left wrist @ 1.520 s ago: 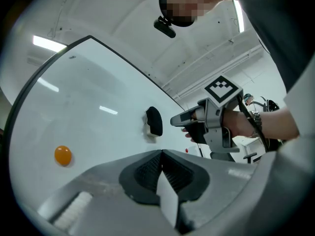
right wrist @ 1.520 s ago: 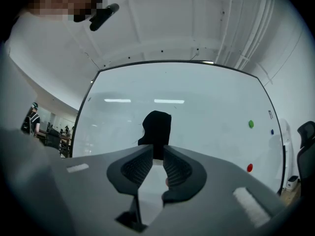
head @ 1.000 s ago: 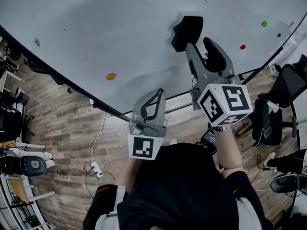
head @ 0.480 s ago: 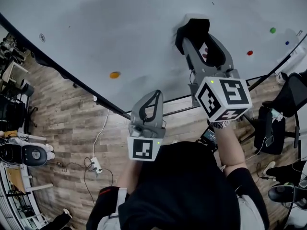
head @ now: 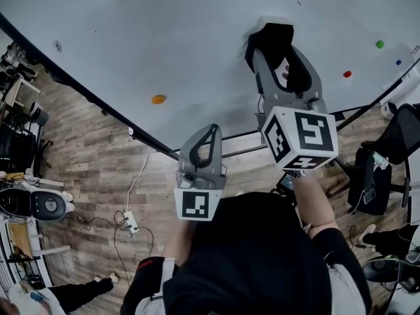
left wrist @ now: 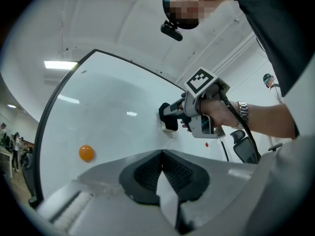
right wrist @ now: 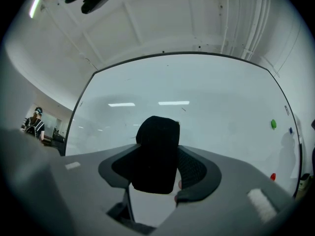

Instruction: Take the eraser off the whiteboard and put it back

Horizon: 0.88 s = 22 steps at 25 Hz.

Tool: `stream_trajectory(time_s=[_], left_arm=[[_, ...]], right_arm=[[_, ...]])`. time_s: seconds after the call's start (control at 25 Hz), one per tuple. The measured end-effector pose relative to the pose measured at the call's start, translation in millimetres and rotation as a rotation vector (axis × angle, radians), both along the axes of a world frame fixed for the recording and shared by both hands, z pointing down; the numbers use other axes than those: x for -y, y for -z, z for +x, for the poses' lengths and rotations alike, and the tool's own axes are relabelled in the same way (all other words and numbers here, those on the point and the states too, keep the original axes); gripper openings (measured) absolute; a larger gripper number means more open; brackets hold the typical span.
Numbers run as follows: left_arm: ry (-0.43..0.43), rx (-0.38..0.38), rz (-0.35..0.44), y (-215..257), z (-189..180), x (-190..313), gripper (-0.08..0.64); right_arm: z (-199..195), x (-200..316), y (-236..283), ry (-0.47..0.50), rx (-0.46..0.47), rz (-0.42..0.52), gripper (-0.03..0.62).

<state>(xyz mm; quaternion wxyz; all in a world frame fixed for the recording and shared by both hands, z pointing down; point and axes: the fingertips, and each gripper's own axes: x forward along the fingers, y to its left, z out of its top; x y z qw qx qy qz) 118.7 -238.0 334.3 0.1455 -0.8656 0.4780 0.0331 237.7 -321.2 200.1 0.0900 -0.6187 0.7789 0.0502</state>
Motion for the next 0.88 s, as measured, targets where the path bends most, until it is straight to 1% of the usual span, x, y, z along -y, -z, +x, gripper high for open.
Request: stream_trajectory(time_s=[0.08, 0.16, 0.24, 0.32, 0.44, 0.56, 0.68, 0.8, 0.88], left_arm=[[0.012, -0.005, -0.015, -2.8, -2.8, 1.4, 0.003], [0.02, -0.01, -0.024, -5.4, -5.9, 1.7, 0.003], [0.021, -0.013, -0.027, -7.1, -7.7, 1.2, 0.003], [0.021, -0.012, -0.019, -6.4, -8.0, 1.1, 0.003], [0.023, -0.013, -0.015, -5.7, -8.8, 0.6, 0.003], [0.026, 0.001, -0.015, -6.7, -11.2, 0.0, 0.003], [0.029, -0.007, -0.017, -8.5, -13.5, -1.8, 0.003], [0.024, 0.002, -0.007, -8.6, -13.5, -5.2, 0.003], [0.028, 0.001, -0.024, -10.7, -15.6, -7.7, 0.003]], right_arm=[[2.5, 1.2, -0.7, -0.007, 0.006, 0.0, 0.222], [4.3, 3.9, -2.7, 0.012, 0.032, -0.013, 0.27], [3.3, 6.2, -4.3, 0.053, 0.06, -0.031, 0.264], [-0.1, 7.1, -4.0, 0.076, 0.058, -0.037, 0.24], [-3.8, 7.9, -4.1, 0.065, 0.028, -0.029, 0.23], [-4.3, 9.6, -4.1, 0.053, 0.026, -0.025, 0.23], [-5.1, 10.9, -4.4, 0.043, 0.023, -0.032, 0.23], [-4.3, 12.0, -4.8, 0.038, 0.032, -0.037, 0.233], [-4.3, 12.0, -4.5, 0.033, 0.034, -0.038, 0.233]])
